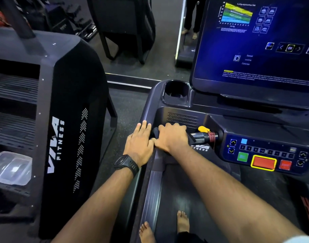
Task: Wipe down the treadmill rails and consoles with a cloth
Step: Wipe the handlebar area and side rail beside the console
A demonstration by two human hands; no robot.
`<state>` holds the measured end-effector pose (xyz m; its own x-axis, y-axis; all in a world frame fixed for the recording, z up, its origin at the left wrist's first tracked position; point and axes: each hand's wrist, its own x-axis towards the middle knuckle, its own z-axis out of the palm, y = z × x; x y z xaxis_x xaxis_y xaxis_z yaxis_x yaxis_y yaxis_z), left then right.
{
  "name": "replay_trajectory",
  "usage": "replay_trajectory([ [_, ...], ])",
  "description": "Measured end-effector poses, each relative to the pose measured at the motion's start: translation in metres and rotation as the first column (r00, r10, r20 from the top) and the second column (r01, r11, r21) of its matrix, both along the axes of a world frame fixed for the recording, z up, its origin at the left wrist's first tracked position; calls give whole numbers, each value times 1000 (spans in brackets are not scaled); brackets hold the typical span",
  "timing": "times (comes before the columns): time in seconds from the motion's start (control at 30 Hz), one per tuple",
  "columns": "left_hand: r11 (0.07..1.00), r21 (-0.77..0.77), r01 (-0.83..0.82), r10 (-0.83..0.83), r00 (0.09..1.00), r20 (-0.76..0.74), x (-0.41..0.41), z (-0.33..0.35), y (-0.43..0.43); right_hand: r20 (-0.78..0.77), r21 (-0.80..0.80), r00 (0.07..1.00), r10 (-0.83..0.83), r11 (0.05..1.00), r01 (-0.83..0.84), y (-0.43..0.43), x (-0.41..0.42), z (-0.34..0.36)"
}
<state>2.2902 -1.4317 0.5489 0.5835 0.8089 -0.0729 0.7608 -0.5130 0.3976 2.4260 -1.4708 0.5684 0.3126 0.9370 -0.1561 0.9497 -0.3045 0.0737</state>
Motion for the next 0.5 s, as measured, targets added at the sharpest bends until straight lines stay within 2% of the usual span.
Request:
replay_trajectory([
  [0.17, 1000, 7, 8, -8, 1000, 3, 0, 0, 1, 198, 193, 978, 68, 975, -107, -42, -9, -25],
  [0.23, 1000, 7, 7, -7, 1000, 12, 2, 1, 2, 154, 197, 985, 80, 974, -109, -28, -1, -17],
  [0.3, 1000, 8, 4, -4, 1000, 4, 1, 1, 1, 93, 126, 995, 44, 991, -55, -16, 0, -11],
  [0.4, 1000, 5, 4, -4, 1000, -7, 0, -1, 0, 143, 161, 990, -7, 987, -16, -36, -10, -22],
  [0.5, 1000, 3, 5, -5, 1000, -6, 0, -1, 0, 184, 169, 983, 22, 984, -53, -45, -9, -27],
])
